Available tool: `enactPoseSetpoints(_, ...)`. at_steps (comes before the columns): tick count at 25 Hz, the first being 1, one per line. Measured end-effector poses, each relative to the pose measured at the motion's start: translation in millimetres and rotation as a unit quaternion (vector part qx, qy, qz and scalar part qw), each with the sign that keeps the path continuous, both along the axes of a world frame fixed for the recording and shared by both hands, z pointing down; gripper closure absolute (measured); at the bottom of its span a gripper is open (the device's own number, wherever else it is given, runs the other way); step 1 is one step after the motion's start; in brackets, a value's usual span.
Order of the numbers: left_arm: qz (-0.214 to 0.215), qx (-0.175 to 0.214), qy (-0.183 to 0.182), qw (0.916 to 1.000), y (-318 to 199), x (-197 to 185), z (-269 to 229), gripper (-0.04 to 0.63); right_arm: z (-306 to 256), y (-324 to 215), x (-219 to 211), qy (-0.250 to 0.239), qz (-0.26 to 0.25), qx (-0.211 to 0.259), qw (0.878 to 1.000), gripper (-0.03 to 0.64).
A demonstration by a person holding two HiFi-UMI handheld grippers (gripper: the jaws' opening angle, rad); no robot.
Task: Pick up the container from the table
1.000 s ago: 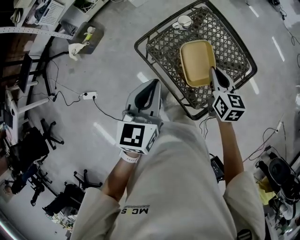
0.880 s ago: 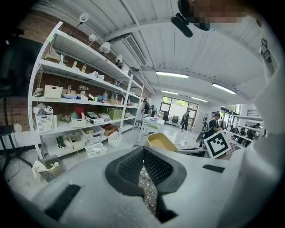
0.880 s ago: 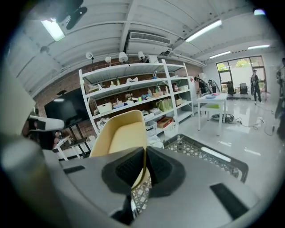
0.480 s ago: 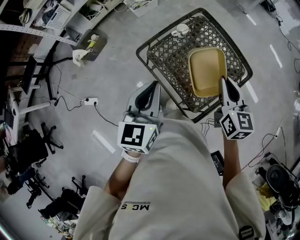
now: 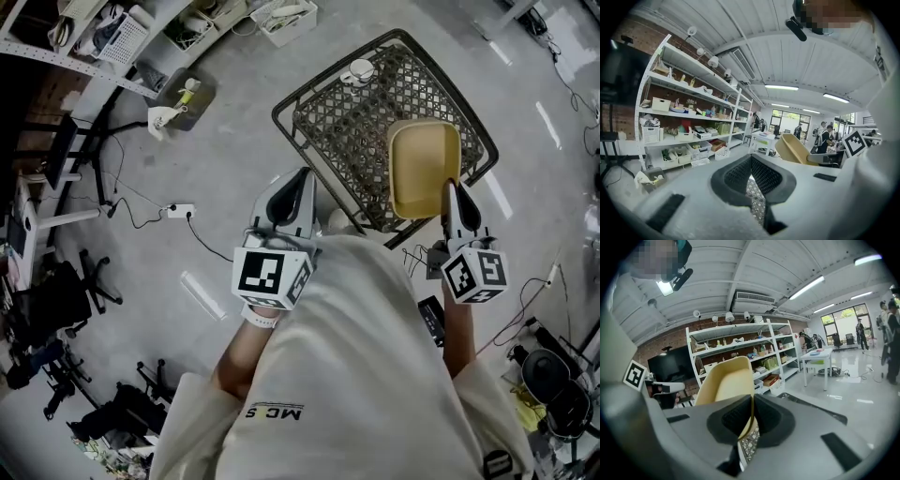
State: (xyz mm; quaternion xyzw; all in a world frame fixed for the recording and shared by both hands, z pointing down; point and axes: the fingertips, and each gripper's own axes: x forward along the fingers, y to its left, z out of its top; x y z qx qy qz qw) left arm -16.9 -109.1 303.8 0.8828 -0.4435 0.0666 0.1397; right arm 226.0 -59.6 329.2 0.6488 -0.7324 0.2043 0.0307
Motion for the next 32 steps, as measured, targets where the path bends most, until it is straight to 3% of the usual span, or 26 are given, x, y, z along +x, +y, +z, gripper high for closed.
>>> enactPoseSetpoints(15, -0.006, 0.009, 0.003, 0.9999, 8.8, -9.5, -8.8, 0.572, -13.9, 14.5, -26.6, 0.01, -0.027, 0.013, 0.999, 0.586)
enactPoseSetpoints(22, -0.001, 0.006, 0.01, 0.9999, 17.0, -9.3, -9.2, 0.572, -10.4, 22.6, -35.8, 0.005, -0.031, -0.003, 1.0, 0.586)
enactPoseSetpoints(26, -0.007, 0.008, 0.016, 0.9998, 20.7, -11.5, -12.8, 0.572, -9.2, 28.5, -46.8, 0.03, -0.055, -0.003, 0.998, 0.586)
enactPoseSetpoints(32, -0.008, 0.009, 0.012, 0.9998, 18.1, -3.8, -14.2, 0.572, -4.2, 37.0, -39.9, 0.004, -0.046, -0.003, 0.999, 0.586)
